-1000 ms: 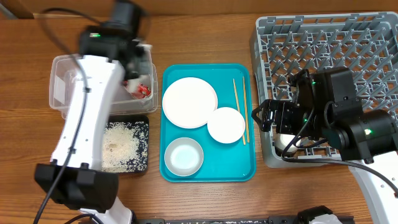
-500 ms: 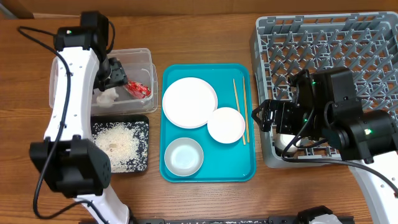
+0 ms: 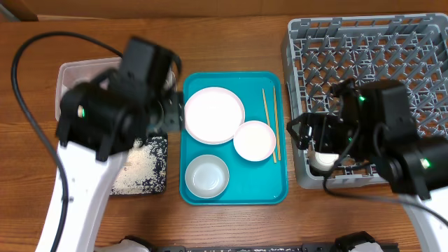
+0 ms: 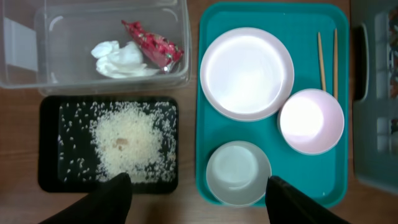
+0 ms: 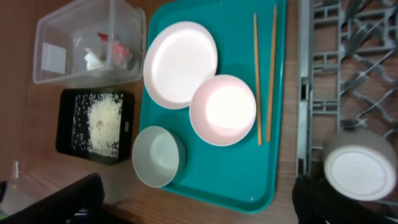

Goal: Sort waste into correct bins and load items into the dishwasher

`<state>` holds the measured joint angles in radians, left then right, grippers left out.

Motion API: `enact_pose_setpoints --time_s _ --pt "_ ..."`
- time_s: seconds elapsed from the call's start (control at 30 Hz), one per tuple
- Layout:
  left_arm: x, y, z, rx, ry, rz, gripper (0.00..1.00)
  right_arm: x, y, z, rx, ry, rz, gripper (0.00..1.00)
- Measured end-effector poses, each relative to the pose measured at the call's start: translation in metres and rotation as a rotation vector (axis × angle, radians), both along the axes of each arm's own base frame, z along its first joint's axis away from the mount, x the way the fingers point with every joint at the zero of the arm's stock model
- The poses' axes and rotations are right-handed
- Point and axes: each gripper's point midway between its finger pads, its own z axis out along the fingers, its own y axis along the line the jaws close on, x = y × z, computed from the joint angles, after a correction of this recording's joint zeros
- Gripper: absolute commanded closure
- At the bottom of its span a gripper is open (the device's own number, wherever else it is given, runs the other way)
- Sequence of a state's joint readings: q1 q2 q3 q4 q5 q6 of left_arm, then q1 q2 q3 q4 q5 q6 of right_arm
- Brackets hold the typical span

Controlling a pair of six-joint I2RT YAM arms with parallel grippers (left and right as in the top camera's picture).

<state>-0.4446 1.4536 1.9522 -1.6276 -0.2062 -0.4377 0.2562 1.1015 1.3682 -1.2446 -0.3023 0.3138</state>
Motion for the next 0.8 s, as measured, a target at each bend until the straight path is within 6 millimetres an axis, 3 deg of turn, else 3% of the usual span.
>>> enact_pose_setpoints --time_s 0.17,0.27,0.47,0.8 --pt "-0.026 -0.009 0.010 0.030 -0.032 -0.021 0.23 -0.015 -0.015 0.024 -0.021 -0.123 -0.044 0.00" --pt "-0.031 -0.010 0.013 0.032 -0.053 -0.017 0.00 -0.021 -0.024 0.033 -0.038 -0.174 -0.072 0.00" --pt "-0.030 -0.007 0.015 0.032 -0.064 0.010 0.00 -0.020 -0.031 0.034 -0.064 -0.190 -0.098 0.00" --pt "-0.030 -0.008 0.014 0.028 -0.061 0.009 0.00 -0.018 -0.032 0.018 -0.095 -0.115 -0.100 0.00"
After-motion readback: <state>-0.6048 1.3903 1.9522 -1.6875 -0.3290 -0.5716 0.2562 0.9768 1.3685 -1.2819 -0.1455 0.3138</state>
